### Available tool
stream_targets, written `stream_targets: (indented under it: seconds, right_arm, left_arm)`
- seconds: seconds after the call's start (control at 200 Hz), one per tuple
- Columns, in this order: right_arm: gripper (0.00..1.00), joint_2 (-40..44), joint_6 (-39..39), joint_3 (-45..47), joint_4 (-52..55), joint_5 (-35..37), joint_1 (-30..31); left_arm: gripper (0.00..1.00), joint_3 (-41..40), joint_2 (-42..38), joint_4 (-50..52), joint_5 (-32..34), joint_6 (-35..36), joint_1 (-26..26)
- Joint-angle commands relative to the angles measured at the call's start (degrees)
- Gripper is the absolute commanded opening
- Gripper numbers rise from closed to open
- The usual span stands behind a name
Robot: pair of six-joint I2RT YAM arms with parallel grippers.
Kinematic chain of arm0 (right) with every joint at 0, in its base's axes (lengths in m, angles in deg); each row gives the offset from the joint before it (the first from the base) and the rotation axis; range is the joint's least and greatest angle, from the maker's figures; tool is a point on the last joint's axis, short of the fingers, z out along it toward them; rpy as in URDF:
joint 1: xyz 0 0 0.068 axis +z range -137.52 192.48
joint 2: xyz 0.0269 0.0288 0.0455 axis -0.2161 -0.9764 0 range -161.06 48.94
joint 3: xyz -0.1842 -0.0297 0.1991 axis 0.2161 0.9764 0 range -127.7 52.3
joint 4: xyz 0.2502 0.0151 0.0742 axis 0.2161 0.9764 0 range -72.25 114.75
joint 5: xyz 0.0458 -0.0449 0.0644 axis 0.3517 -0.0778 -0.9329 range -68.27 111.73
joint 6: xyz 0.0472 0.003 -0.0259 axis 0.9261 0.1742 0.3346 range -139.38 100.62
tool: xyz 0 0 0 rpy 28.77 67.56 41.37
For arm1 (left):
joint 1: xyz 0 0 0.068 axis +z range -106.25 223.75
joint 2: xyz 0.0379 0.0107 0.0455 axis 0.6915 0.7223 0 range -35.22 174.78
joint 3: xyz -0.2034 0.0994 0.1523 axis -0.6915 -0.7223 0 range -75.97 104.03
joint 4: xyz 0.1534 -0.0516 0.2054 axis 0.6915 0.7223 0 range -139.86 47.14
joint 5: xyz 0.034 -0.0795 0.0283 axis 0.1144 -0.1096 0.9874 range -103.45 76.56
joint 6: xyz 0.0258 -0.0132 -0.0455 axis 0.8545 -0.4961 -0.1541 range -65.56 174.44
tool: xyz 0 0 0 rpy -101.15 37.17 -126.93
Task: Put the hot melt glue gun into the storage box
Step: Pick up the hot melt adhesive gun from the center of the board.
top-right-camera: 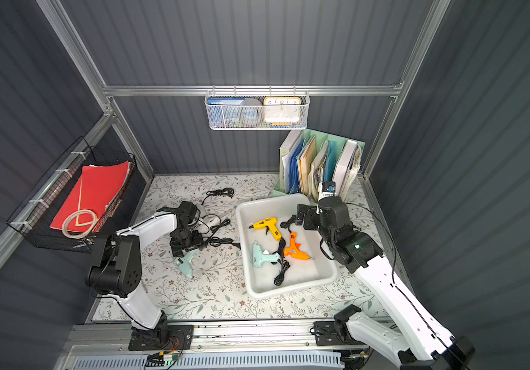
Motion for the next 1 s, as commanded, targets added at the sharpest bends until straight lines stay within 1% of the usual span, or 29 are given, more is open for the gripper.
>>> stream_targets:
  seconds: [0.0,0.22,0.35,0.425,0.505,0.56,0.62,0.695,0.765,0.831,0.916,0.996]
  right_arm:
    - [0.99,0.7,0.4,1.0,-2.2,0.8,-0.1]
    - [0.99,1.0,0.1,0.7,-2.0,0.7,-0.1]
    - [0.99,1.1,-0.1,0.7,-1.9,0.8,-0.1]
    - [0.99,1.0,0.0,0.7,-2.0,0.8,-0.2]
    - [0.99,0.9,-0.2,0.7,-2.0,0.7,-0.1]
    - [0.99,0.9,-0.3,0.7,-2.1,0.8,-0.2]
    - [0.99,1.0,-0.5,0.7,-2.2,0.9,-0.1]
    - [0.99,1.0,-0.6,0.7,-2.3,0.8,-0.2]
    - [0.99,1.0,-0.5,0.8,-2.4,0.8,-0.1]
    - [0.99,0.9,-0.4,0.9,-2.5,0.8,-0.2]
    - [0.99,0.9,-0.4,0.8,-2.7,0.8,-0.2]
    - [0.99,0.9,-0.5,0.5,-2.8,0.8,-0.1]
  left_arm:
    - [0.77,1.8,1.9,4.6,1.9,3.9,-0.9]
    - [0.77,3.5,6.2,6.7,4.6,4.6,-3.4]
    - [0.74,4.4,7.3,6.3,3.9,4.9,-4.9]
    - [0.68,4.9,7.6,5.6,2.5,5.2,-5.8]
    - [0.58,5.2,7.8,4.8,1.2,5.3,-6.5]
    - [0.53,5.2,7.7,4.2,0.2,5.6,-6.9]
    - [0.43,5.2,7.7,3.1,-0.7,5.6,-7.2]
    - [0.34,5.1,7.6,2.4,-1.7,5.4,-7.5]
    - [0.32,5.0,7.8,1.9,-2.1,5.1,-7.7]
    - [0.28,4.8,7.8,1.5,-2.5,4.9,-7.8]
    - [0.20,4.8,7.6,1.3,-3.4,4.8,-7.8]
    - [0.11,4.8,6.9,1.3,-4.1,4.8,-7.9]
